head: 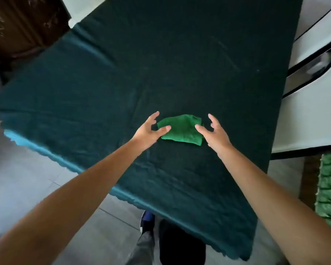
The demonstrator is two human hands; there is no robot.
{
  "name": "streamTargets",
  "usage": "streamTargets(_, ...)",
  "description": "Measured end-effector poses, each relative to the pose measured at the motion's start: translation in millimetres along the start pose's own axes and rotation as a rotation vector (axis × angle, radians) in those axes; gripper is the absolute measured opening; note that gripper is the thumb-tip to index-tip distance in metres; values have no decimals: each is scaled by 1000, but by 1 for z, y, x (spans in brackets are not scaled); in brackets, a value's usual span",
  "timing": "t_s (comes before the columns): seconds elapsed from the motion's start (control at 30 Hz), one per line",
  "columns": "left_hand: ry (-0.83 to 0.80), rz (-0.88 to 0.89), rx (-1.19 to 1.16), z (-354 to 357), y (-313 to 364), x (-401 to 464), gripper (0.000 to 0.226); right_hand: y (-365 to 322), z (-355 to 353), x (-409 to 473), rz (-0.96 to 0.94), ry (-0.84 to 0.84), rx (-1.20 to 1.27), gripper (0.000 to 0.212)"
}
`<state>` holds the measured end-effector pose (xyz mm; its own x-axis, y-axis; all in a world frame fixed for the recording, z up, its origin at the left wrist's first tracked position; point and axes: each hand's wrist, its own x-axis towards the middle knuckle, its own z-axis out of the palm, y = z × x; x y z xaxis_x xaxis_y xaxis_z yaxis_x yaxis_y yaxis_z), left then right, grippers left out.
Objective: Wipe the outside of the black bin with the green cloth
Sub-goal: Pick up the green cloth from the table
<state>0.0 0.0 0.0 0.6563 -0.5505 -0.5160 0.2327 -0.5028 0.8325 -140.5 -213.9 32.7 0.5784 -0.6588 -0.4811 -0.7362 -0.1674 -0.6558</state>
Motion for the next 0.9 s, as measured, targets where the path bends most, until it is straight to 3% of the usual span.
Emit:
streamTargets(0.23, -185, -26, 58, -1, 3, 6, 85, -6, 25, 19, 3, 22, 61, 81)
streamTargets(0.47, -201, -43, -152, 1, -3, 22, 87, -9, 42, 32, 42, 41, 5, 92)
streamTargets(0.63, -127, -191, -552, 3, -8, 15, 65, 1, 43, 28, 34, 11, 49, 60)
streamTargets(0.77, -118, -259, -695, 1, -9, -10, 62, -1, 29, 12, 15, -60, 195, 39)
streamTargets(0.9, -178, -285, -775, 11, -11, -45, 60, -18, 13, -18, -29, -110, 359, 32)
